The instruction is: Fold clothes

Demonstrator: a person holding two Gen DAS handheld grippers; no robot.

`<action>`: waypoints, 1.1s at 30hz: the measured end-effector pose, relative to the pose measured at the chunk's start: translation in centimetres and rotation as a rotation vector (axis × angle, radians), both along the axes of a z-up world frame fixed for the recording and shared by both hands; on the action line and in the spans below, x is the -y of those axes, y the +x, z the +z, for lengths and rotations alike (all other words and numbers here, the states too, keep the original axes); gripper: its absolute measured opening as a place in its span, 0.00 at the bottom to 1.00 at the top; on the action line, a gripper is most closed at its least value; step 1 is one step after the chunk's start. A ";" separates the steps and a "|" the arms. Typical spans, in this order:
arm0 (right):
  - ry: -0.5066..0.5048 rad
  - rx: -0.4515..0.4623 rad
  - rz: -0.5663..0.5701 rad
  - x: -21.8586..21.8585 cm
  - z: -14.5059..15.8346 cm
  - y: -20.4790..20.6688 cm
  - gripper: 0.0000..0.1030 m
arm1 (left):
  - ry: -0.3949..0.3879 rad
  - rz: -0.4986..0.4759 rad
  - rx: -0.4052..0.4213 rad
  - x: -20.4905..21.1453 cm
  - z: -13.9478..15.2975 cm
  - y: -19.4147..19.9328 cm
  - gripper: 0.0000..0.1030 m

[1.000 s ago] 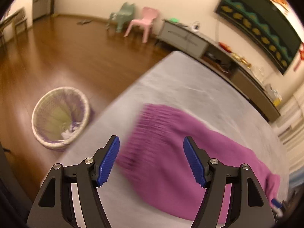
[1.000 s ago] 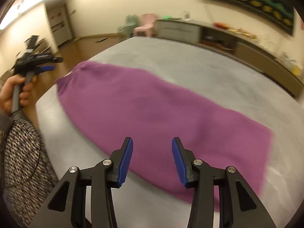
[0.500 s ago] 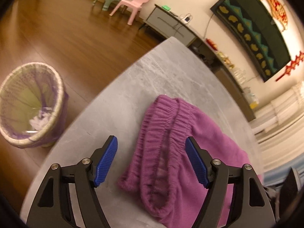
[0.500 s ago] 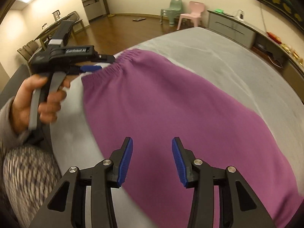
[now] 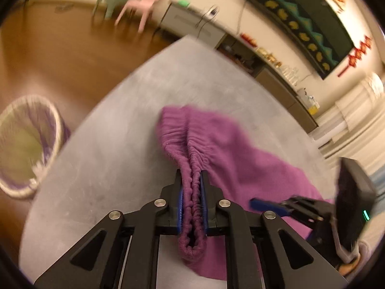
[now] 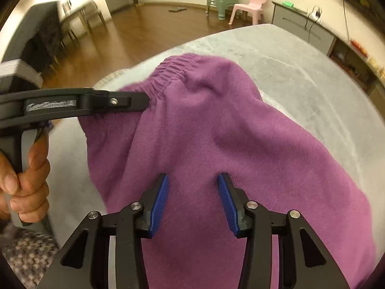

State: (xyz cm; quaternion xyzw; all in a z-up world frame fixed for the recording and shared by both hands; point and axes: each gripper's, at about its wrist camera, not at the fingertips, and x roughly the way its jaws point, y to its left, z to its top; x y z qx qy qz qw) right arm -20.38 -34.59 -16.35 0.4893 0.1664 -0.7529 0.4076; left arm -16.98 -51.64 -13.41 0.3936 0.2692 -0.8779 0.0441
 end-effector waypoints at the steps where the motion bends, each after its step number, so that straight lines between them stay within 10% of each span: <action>1: -0.042 0.035 -0.040 -1.5 0.5 -0.7 0.41 | -0.035 -0.014 -0.019 -1.1 1.3 0.1 0.10; 8: -0.224 0.179 -0.312 -15.7 1.8 -1.9 0.43 | -0.434 -0.304 -0.112 -21.9 8.9 -1.7 0.13; 13: -0.309 0.266 -0.493 -26.2 1.5 -1.5 0.45 | -0.552 -0.543 -0.183 -34.4 7.9 -0.2 0.46; 18: -0.387 0.328 -0.574 -32.1 1.4 -0.8 0.46 | -0.374 -0.493 -0.334 -29.1 11.2 2.2 0.47; 23: -0.434 0.313 -0.569 -32.3 1.7 0.1 0.53 | -0.081 -0.280 -0.185 -18.2 9.0 -2.8 0.49; 33: -0.402 0.276 -0.477 -31.1 1.9 2.8 0.53 | -0.261 -0.393 0.227 -23.4 -0.9 -11.3 0.50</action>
